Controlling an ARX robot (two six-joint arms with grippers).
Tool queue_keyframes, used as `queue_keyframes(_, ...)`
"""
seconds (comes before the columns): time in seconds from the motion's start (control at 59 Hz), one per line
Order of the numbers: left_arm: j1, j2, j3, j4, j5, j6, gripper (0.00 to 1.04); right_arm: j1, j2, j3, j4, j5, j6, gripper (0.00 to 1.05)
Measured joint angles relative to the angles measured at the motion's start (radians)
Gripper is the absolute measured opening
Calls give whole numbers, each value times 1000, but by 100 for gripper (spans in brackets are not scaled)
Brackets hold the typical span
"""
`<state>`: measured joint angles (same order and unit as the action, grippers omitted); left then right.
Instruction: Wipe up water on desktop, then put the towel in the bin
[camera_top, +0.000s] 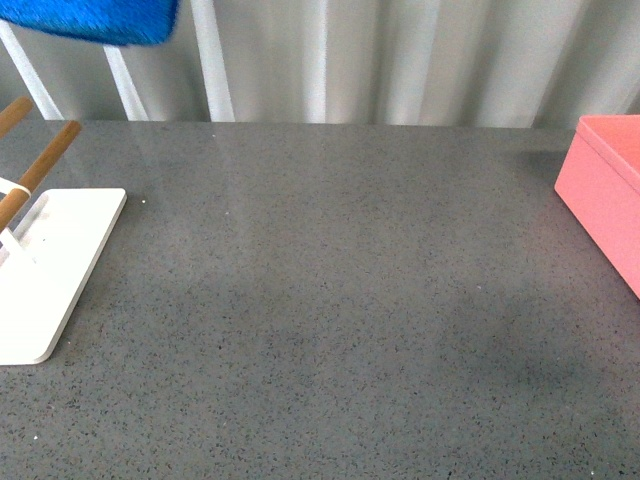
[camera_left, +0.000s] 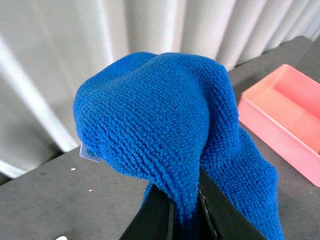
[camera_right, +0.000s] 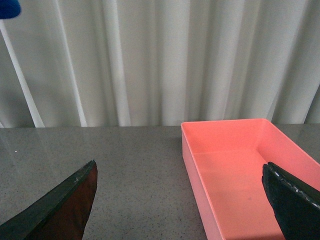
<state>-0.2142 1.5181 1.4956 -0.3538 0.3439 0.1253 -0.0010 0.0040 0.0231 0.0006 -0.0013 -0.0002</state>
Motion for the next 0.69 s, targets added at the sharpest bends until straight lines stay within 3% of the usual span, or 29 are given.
queue_keyframes(0.237, -135, 27, -214, 241, 29, -140, 5, 0, 0, 0, 0, 0, 0, 98)
queue_keyframes(0.441, -175, 162, -233, 451, 101, -269, 5, 0, 1, 0, -2, 0, 0, 98)
queue_keyframes(0.576, -188, 224, -233, 534, 100, -328, 5, 58, 159, 116, -274, 9, -38, 98)
queue_keyframes(0.695, -204, 245, -239, 573, 95, -358, 5, 87, 205, 195, -274, -27, -39, 98)
